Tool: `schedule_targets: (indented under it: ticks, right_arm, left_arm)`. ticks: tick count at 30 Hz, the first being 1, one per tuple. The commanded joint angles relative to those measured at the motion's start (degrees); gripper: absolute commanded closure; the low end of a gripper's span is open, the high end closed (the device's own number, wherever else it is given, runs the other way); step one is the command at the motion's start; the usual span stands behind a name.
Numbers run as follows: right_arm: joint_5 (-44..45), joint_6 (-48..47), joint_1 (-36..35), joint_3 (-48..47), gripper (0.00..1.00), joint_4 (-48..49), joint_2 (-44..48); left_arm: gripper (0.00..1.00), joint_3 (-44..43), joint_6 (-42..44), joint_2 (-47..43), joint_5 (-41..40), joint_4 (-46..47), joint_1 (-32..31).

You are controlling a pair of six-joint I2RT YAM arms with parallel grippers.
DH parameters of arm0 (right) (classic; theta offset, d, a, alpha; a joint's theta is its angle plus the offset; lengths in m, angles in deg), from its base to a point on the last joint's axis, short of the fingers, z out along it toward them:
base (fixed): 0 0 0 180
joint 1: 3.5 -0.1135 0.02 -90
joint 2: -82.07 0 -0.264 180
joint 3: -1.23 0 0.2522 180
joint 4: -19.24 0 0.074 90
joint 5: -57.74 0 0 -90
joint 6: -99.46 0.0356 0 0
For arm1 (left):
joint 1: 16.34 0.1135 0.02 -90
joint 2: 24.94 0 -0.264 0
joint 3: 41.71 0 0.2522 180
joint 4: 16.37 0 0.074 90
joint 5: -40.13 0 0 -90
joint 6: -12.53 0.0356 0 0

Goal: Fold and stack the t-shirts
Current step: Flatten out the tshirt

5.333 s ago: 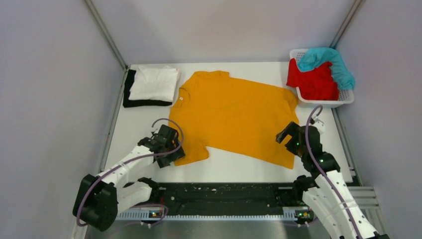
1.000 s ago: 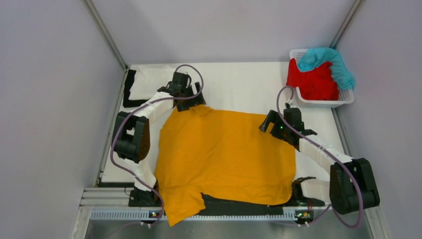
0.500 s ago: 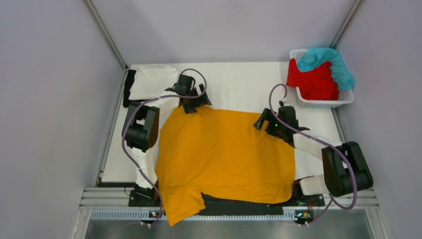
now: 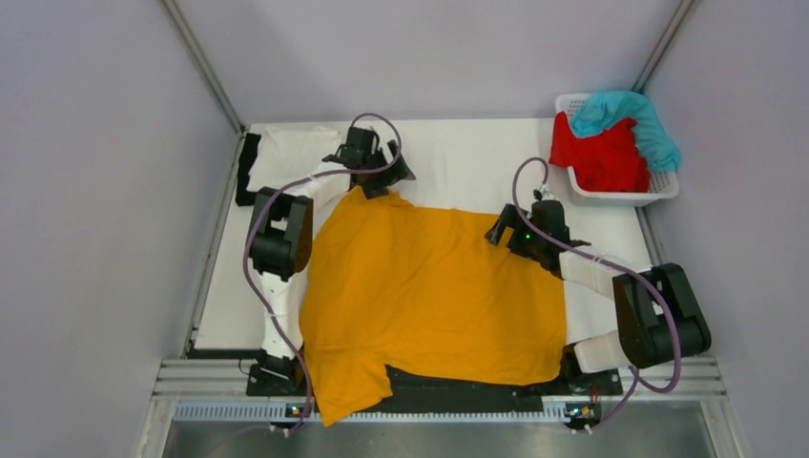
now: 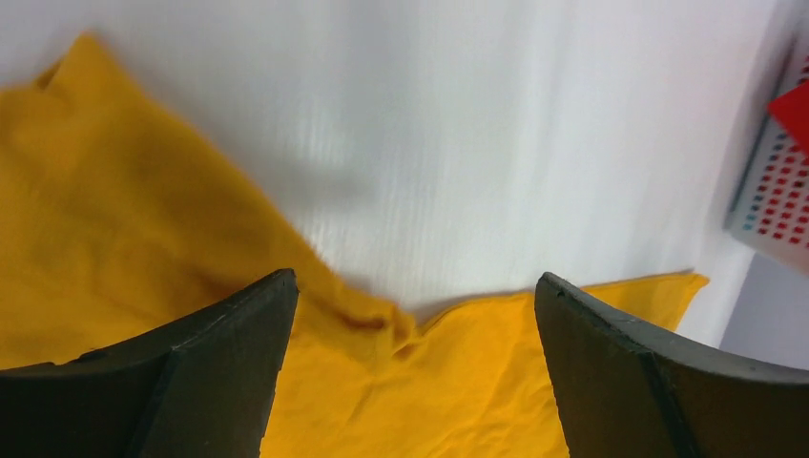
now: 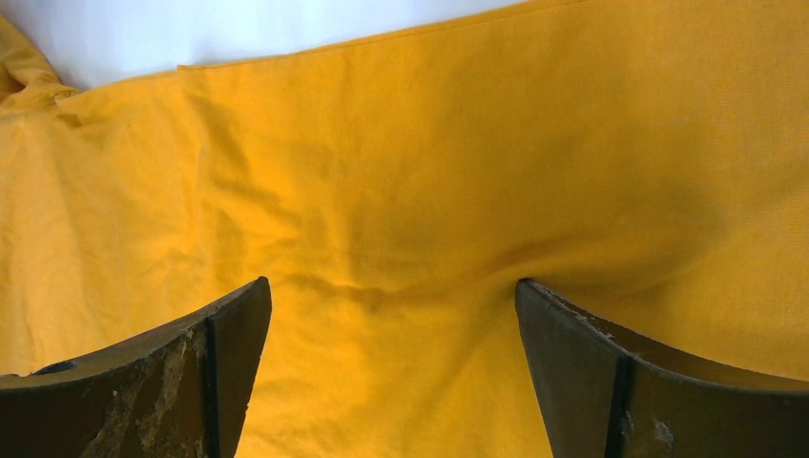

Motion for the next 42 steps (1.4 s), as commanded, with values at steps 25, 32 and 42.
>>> schedule_targets:
  ticks: [25,32,42]
  right_arm:
    - [8.3,-3.5,-0.1,-0.3,0.01,-12.7,-1.0]
    - [8.3,-3.4,-0.1,-0.1,0.01,-12.7,-1.5]
    - [8.5,-3.4,-0.1,-0.1,0.01,-12.7,-2.2]
  left_arm:
    - [0.05,4.2,28.8,-12.7,-23.6,-11.8,-8.2]
    - [0.26,-0.7,27.9,-5.0,-22.5,-15.9,-8.2]
    - [0.55,-4.2,28.0,-0.5,-22.1,-17.6,-8.2]
